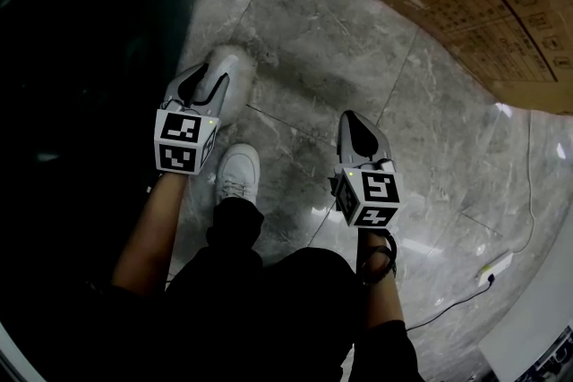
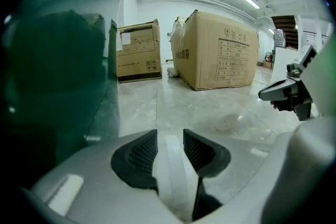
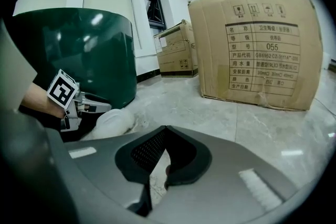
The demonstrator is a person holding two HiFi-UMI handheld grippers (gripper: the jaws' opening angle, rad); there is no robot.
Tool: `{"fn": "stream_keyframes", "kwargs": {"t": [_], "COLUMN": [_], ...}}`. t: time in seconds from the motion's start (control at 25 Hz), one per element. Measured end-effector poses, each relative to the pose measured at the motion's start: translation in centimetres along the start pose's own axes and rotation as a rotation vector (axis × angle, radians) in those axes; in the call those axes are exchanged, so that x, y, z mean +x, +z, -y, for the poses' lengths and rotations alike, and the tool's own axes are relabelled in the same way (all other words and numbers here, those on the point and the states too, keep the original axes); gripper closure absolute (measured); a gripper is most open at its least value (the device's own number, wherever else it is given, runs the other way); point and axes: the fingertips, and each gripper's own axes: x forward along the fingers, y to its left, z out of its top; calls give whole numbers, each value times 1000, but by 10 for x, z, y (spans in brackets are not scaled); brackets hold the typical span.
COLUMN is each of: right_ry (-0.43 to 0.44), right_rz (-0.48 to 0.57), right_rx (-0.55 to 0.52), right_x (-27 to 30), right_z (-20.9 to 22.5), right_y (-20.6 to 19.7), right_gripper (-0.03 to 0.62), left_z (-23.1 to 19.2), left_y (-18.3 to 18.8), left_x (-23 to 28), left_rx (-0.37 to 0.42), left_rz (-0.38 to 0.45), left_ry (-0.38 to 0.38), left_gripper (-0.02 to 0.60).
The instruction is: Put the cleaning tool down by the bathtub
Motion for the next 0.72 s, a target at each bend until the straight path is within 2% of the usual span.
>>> {"fn": "stream_keyframes", "kwargs": {"t": [0.2,0.28,0.52,0.72], "right_ry": [-3,-1,2,6], "right_rz": [-3,0,50,52], "right_rx": [-5,-6,0,-16], "right_x": [-2,-1,-1,-3], "right_z": [0,-1,-6,-11], "right_y": [7,10,24,35], "right_gripper": [579,579,577,576], "left_z": [1,2,7,9], "left_y": [-1,-1,3,6], "left_x": [-2,-2,0,-1], "left_rx": [13,36,60,53], "left_rz": [-4,-5,-9,-12], "left_ry": [11,11,-11,-30], "left_gripper": [455,497,568,580]}}
